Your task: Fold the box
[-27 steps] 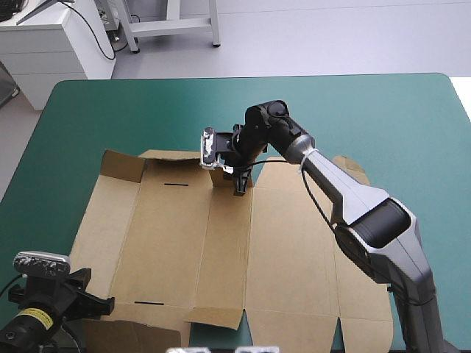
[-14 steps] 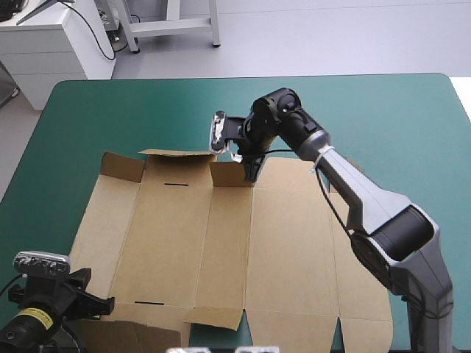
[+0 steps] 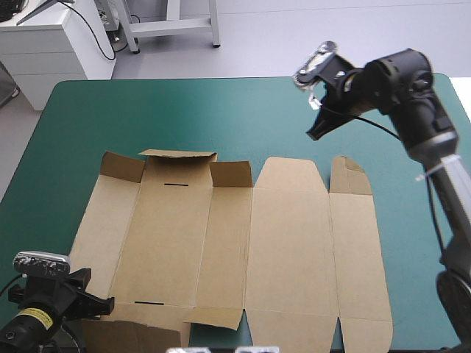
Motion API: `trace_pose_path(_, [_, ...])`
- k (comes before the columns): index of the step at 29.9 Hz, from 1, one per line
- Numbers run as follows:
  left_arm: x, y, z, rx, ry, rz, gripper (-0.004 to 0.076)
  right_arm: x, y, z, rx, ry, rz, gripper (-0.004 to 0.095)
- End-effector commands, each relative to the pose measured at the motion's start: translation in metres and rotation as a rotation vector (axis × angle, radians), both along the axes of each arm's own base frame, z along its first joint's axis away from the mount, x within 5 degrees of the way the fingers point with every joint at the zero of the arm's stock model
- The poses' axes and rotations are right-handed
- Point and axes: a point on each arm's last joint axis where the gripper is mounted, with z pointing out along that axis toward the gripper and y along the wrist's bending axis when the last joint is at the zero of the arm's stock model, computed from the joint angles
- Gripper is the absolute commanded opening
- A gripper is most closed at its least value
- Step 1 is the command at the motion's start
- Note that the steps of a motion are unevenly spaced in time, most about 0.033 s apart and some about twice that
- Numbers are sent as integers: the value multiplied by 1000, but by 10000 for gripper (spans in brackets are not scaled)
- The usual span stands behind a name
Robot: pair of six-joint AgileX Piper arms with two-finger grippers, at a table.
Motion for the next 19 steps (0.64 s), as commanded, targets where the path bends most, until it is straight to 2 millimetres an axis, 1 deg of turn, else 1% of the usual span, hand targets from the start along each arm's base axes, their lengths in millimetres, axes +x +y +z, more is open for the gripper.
trace_pose_path(1, [4, -1, 21, -26, -98, 6, -8, -38, -44, 19, 47, -36, -137, 85])
trace_pose_path(3, [5, 0, 30, -45, -110, 24, -8, -53, -59, 10, 47, -3, -187, 85])
trace_pose_path(5, [8, 1, 39, -38, -96, 47, -8, -68, -73, -4, 42, 34, -231, 85])
trace_pose_path(6, [11, 2, 44, -25, -80, 65, -8, -76, -78, -8, 50, 41, -251, 81])
trace_pose_path(7, [15, 3, 49, -11, -59, 84, -8, -82, -82, -18, 66, 61, -274, 72])
trace_pose_path(9, [24, 3, 59, 33, -21, 101, -8, -94, -87, -27, 97, 61, -302, 68])
trace_pose_path(12, [45, 0, 75, 74, 27, 114, -8, -113, -93, -50, 169, 108, -355, 68])
trace_pose_path(15, [71, -5, 85, 98, 71, 117, -8, -131, -102, -69, 177, 121, -400, 67])
trace_pose_path(16, [81, -8, 87, 110, 91, 111, -8, -137, -105, -78, 177, 128, -416, 68])
trace_pose_path(19, [109, -14, 86, 143, 139, 111, -6, -154, -111, -93, 205, 133, -459, 68])
